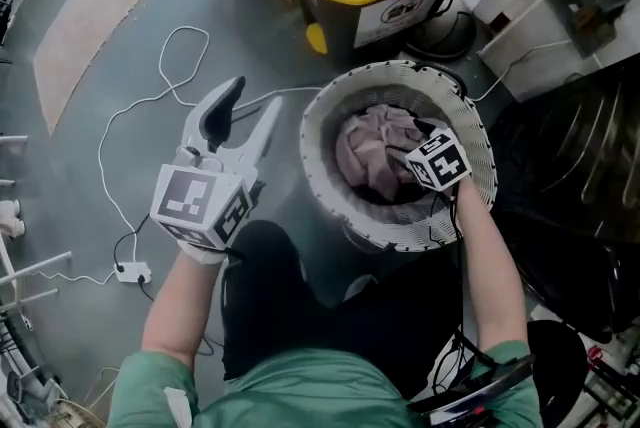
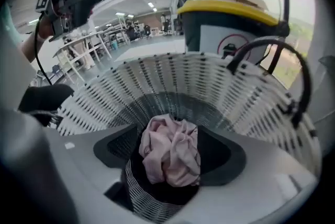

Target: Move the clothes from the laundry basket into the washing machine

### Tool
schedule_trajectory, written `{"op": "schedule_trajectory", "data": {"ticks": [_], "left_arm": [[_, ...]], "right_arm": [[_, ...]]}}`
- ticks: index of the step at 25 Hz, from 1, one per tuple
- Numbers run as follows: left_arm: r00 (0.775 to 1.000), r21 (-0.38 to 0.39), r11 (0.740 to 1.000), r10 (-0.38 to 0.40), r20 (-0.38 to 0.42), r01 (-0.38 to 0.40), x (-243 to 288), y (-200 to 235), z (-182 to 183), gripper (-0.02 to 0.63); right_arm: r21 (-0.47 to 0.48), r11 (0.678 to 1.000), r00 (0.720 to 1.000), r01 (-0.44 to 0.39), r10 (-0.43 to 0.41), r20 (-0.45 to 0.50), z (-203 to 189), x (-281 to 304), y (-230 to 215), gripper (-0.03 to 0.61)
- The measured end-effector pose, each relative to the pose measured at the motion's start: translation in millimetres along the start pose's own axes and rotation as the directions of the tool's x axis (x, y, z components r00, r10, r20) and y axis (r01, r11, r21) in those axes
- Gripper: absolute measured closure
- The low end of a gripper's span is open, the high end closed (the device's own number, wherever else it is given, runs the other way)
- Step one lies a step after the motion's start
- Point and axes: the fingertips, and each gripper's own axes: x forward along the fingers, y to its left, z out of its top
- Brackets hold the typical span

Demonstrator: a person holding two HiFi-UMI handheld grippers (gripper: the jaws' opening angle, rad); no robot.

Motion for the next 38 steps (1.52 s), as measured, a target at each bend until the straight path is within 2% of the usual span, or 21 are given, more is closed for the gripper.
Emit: {"op": "schedule_trajectory", "data": {"ticks": [3, 7, 10, 12, 15, 19, 23, 30, 32, 34, 36, 37, 38], "left_arm": [[1.0, -0.006, 1.0, 0.006, -0.008, -0.006, -5, 8, -29, 0.393], [0.999, -0.014, 1.0, 0.024, -0.025, -0.025, -15, 19, -59, 0.393], [0.998, -0.014, 0.999, 0.045, -0.032, -0.046, -29, 30, -76, 0.393], [0.997, -0.024, 0.998, 0.065, -0.036, -0.066, -38, 39, -86, 0.393], [0.995, -0.032, 0.995, 0.098, -0.035, -0.099, -51, 50, -94, 0.393], [0.993, -0.022, 0.993, 0.114, -0.032, -0.115, -56, 56, -101, 0.393], [0.993, -0.006, 0.994, 0.105, -0.054, -0.105, -53, 53, -109, 0.393], [0.995, 0.019, 0.997, 0.078, -0.065, -0.077, -39, 47, -116, 0.393], [0.995, 0.014, 0.997, 0.071, -0.063, -0.07, -33, 46, -119, 0.393], [0.996, 0.012, 0.998, 0.062, -0.058, -0.061, -29, 44, -120, 0.393], [0.997, 0.018, 0.998, 0.057, -0.053, -0.056, -26, 42, -119, 0.394], [0.997, 0.021, 0.998, 0.054, -0.051, -0.053, -26, 41, -118, 0.394], [0.998, 0.023, 0.999, 0.05, -0.048, -0.049, -25, 40, -116, 0.395]], "right_arm": [[-0.06, 0.996, 0.991, -0.063, 0.055, -0.124, -27, 53, 4, 0.202], [-0.118, 0.986, 0.96, -0.117, 0.082, -0.267, -62, 112, 6, 0.12], [-0.171, 0.976, 0.93, -0.132, 0.063, -0.362, -86, 150, 3, 0.04], [-0.209, 0.97, 0.904, -0.126, 0.025, -0.427, -103, 174, -4, 0.011], [-0.233, 0.965, 0.894, -0.123, 0.006, -0.448, -122, 215, -11, -0.005], [-0.248, 0.965, 0.868, -0.079, -0.056, -0.493, -149, 252, -27, -0.005], [-0.24, 0.965, 0.853, -0.105, -0.037, -0.52, -169, 284, -16, -0.005], [-0.259, 0.963, 0.863, -0.073, -0.069, -0.5, -184, 309, -24, -0.003], [-0.263, 0.962, 0.874, -0.07, -0.068, -0.481, -184, 310, -26, 0.002], [-0.268, 0.961, 0.881, -0.068, -0.068, -0.468, -183, 309, -27, 0.041], [-0.282, 0.957, 0.882, -0.066, -0.076, -0.464, -181, 305, -27, 0.116], [-0.294, 0.954, 0.881, -0.063, -0.086, -0.465, -180, 302, -27, 0.17], [-0.307, 0.95, 0.879, -0.058, -0.097, -0.467, -180, 298, -27, 0.253]]}}
